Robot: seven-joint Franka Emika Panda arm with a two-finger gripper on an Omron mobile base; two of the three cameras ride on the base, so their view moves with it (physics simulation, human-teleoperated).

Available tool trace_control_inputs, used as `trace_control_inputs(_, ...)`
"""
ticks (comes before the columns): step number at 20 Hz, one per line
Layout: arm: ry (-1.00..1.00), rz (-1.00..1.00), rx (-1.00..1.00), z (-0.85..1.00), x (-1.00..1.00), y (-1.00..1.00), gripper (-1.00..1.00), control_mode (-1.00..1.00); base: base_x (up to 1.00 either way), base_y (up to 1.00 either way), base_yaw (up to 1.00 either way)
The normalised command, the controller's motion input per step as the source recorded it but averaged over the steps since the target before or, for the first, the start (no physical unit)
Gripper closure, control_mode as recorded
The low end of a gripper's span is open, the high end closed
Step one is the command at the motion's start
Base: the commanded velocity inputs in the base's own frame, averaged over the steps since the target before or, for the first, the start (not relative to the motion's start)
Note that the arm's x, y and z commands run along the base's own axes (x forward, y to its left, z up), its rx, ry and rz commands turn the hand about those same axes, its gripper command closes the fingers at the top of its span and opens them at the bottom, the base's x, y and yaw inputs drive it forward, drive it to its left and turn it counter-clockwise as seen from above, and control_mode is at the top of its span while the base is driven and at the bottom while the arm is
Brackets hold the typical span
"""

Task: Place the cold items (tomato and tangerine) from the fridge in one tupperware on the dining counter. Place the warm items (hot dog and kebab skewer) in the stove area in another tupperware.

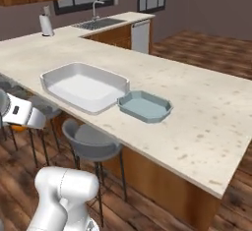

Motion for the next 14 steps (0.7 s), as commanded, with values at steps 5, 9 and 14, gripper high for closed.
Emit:
trace_control_inputs(5, 0.0, 0.0, 0.0, 0.0, 0.0, 0.0, 1.0, 1.0, 0.38, 1.0, -0.51)
trace_control_inputs(9, 0.0, 0.0, 0.0, 0.0, 0.0, 0.0, 1.0, 1.0, 0.36, 1.0, -0.48)
trace_control_inputs(14, 0.0, 0.0, 0.0, 0.0, 0.0, 0.0, 1.0, 1.0, 0.35, 1.0, -0.49)
